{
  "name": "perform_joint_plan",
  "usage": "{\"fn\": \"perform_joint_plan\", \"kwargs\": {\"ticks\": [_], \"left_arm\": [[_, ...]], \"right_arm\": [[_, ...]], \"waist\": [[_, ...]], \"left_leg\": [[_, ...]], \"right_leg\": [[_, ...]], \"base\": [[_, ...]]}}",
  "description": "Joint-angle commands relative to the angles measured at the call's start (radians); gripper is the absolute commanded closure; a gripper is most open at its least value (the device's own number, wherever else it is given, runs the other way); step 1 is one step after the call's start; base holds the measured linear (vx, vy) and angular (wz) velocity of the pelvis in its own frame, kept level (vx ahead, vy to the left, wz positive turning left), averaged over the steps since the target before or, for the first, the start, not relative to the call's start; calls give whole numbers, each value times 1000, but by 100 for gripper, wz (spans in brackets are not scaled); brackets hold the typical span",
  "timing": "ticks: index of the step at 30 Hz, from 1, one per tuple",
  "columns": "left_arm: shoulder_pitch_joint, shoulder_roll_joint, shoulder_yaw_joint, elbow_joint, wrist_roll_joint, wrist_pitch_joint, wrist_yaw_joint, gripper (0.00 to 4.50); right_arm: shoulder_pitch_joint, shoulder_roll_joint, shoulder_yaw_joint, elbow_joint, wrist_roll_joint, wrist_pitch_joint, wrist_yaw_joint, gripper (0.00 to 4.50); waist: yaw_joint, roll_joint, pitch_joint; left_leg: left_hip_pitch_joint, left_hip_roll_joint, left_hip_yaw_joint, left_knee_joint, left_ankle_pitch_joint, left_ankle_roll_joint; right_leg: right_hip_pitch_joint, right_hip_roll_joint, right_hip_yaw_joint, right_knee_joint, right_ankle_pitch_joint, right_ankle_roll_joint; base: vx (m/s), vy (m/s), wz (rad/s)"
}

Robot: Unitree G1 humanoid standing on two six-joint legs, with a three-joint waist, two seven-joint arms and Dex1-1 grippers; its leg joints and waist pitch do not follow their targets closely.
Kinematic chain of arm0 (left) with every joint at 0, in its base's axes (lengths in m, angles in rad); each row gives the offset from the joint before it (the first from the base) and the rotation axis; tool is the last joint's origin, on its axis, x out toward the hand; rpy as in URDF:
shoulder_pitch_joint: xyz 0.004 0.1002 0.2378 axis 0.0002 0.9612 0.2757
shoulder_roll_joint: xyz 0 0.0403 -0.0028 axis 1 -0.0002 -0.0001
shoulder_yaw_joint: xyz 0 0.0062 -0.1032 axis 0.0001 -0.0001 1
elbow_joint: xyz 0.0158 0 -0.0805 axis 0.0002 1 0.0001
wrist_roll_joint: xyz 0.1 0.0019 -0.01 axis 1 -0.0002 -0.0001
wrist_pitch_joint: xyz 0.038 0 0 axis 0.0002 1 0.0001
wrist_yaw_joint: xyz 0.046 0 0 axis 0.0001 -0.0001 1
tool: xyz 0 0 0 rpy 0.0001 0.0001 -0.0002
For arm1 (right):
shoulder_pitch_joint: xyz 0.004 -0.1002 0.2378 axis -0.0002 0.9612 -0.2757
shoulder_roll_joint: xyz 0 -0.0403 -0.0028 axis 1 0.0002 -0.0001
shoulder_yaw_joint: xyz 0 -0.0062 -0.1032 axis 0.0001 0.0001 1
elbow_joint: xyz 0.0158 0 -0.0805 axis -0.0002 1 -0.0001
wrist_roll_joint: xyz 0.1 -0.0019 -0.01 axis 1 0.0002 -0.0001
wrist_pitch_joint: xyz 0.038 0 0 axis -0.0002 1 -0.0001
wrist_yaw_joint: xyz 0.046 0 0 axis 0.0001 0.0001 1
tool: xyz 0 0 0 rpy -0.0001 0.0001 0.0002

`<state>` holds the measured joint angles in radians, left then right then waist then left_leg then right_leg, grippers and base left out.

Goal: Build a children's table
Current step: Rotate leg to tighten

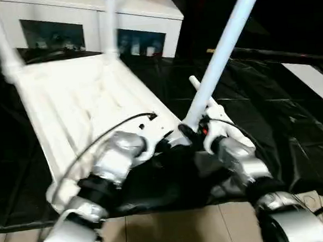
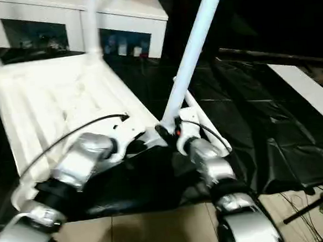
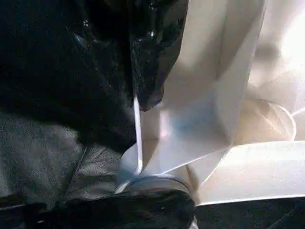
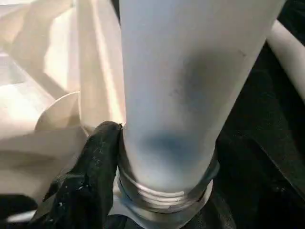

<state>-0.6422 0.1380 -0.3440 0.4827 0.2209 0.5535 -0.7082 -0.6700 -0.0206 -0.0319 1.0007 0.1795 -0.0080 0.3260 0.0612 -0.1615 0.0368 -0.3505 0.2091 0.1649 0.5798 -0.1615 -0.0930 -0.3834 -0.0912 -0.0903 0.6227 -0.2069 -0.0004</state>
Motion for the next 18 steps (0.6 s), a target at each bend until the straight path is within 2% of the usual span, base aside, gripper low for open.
{"fn": "perform_joint_plan", "kwargs": {"ticks": [1,4,6,9,11,12,14,15,16,17,18], "left_arm": [[27,-53,-60,-18,-26,16,-37,450],[34,-37,-56,-28,-29,14,-38,450],[37,-31,-53,-36,-28,13,-36,450],[41,-18,-54,-49,-26,0,-47,450],[45,-7,-54,-60,-28,-9,-62,450],[49,11,-58,-71,-29,-27,-83,450],[54,36,-58,-82,-32,-38,-107,450],[57,53,-58,-88,-36,-55,-128,450],[59,64,-58,-95,-40,-63,-140,450],[63,84,-59,-102,-42,-85,-159,450],[65,96,-59,-107,-43,-98,-171,450]], "right_arm": [[-8,22,8,74,-22,48,-23,187],[-15,23,10,82,-26,43,-14,187],[-25,25,7,90,-29,21,-11,187],[-34,27,-13,84,-12,-11,16,187],[-36,19,-24,68,1,-24,36,117],[-36,7,-29,49,8,-27,59,117],[-26,-19,-14,9,2,-24,112,111],[-15,-37,-4,-23,0,-22,149,82],[-8,-48,2,-41,-2,-22,175,82],[8,-70,17,-76,-6,-19,218,75],[18,-85,27,-99,-9,-17,247,75]], "waist": [[1,29,-38],[-4,28,-40],[-5,29,-42],[-6,28,-39],[-5,27,-39],[-5,25,-39],[-1,28,-41],[3,23,-46],[7,22,-47],[18,25,-50],[21,22,-47]], "left_leg": [[6,27,-21,-78,-484,-53],[5,28,-25,-82,-505,-58],[0,29,-26,-86,-493,-60],[8,28,-23,-84,-517,-55],[7,28,-23,-84,-515,-49],[4,28,-22,-84,-499,-47],[4,30,-21,-85,-477,-41],[3,31,-15,-83,-435,-37],[0,29,-12,-81,-401,-29],[5,32,-3,-76,-338,-12],[-4,30,2,-75,-292,6]], "right_leg": [[6,-64,43,-112,-485,-88],[8,-63,38,-114,-483,-84],[13,-63,37,-111,-438,-91],[5,-63,39,-116,-442,-98],[5,-64,39,-117,-450,-98],[9,-65,40,-116,-447,-97],[8,-65,43,-113,-417,-104],[10,-63,45,-105,-349,-123],[13,-61,47,-100,-307,-131],[9,-59,50,-93,-231,-150],[14,-54,51,-87,-185,-159]], "base": [[0,0,0],[0,0,0],[0,0,0],[0,0,0],[0,0,0],[0,0,0],[0,0,0],[0,0,0],[0,0,0],[0,0,0],[0,0,0]]}}
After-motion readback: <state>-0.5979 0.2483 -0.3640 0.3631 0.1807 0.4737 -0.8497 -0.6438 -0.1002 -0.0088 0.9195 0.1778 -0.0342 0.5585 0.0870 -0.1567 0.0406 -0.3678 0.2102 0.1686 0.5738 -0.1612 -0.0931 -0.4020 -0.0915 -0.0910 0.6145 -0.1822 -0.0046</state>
